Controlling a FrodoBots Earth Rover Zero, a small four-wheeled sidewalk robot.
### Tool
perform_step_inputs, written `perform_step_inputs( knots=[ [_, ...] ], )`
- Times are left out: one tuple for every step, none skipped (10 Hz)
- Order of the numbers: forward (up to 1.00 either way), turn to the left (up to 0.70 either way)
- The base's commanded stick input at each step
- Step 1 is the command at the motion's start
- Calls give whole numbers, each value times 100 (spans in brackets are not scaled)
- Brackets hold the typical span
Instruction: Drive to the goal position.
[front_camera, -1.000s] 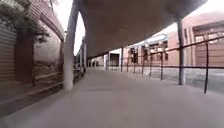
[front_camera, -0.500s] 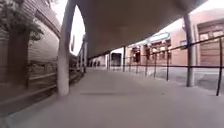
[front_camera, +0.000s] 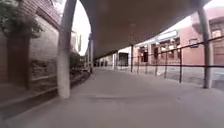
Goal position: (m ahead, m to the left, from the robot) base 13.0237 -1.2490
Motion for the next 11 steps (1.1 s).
perform_step_inputs(
  knots=[
    [70,0],
    [70,0],
    [70,0],
    [70,0],
    [70,0],
    [70,0],
    [70,0],
    [70,0],
    [70,0],
    [70,0],
    [70,0]
  ],
)
